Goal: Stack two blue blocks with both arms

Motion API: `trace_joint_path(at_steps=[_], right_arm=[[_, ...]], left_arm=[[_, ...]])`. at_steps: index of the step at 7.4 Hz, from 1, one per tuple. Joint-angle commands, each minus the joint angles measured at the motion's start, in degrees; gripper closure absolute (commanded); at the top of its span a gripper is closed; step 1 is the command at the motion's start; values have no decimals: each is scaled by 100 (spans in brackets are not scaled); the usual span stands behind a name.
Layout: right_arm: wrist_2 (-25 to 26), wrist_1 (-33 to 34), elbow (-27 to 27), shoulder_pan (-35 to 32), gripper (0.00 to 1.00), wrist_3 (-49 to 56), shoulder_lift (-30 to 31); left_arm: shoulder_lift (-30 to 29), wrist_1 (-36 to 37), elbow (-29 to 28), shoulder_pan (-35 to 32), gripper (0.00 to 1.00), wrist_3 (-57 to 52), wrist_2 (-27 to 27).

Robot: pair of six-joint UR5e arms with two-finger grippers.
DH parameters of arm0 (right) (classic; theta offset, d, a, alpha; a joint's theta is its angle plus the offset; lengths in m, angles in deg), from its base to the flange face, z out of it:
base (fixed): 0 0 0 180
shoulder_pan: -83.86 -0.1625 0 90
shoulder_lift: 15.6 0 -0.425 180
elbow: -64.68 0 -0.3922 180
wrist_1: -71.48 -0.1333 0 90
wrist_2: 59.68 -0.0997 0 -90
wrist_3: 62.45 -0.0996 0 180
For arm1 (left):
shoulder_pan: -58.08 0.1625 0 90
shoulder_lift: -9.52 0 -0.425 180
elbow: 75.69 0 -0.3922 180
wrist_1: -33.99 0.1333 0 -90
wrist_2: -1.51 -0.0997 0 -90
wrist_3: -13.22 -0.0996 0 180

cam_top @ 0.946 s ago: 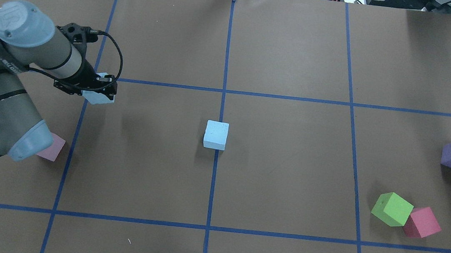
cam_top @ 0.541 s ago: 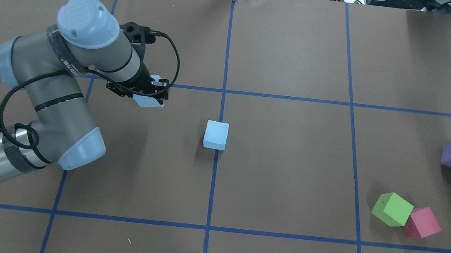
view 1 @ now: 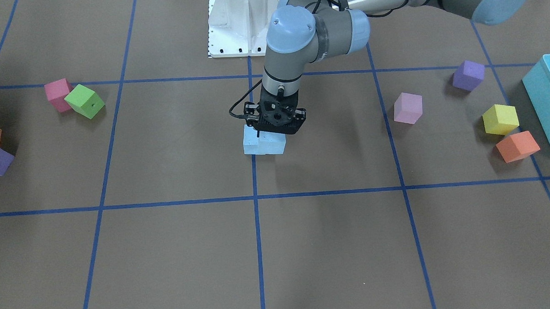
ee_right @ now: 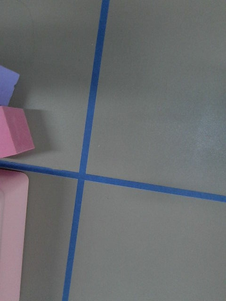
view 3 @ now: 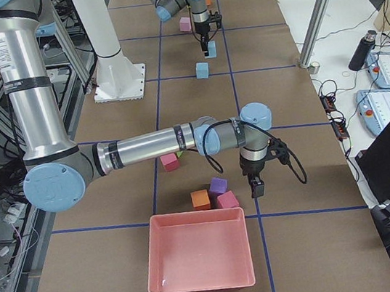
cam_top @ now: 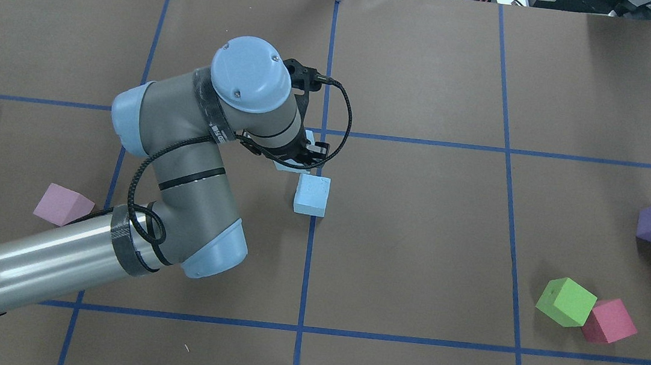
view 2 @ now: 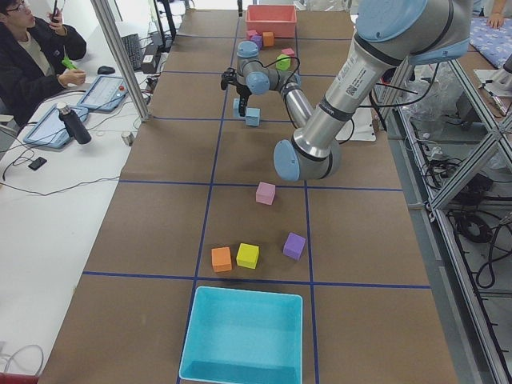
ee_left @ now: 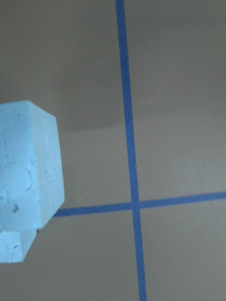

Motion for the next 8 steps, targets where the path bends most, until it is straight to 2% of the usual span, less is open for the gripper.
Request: trace_joint_path(at_steps=[1, 3, 5, 7, 8], right_arm=[[-12, 10, -12, 0, 0, 2, 11], [-12, 19, -21, 0, 0, 2, 11], [-12, 19, -21, 0, 0, 2, 11], [-21, 19, -21, 0, 0, 2, 11], [-21, 19, -30, 0, 0, 2, 11]], left_arm=[[-95, 15, -91, 179, 86, -42, -141], [-95, 24, -64, 223, 76, -42, -141], [-86, 33, -64, 320, 72, -24, -141], [-86, 68, -64, 469, 51, -16, -342], [-77, 68, -73, 504, 46, -16, -387]])
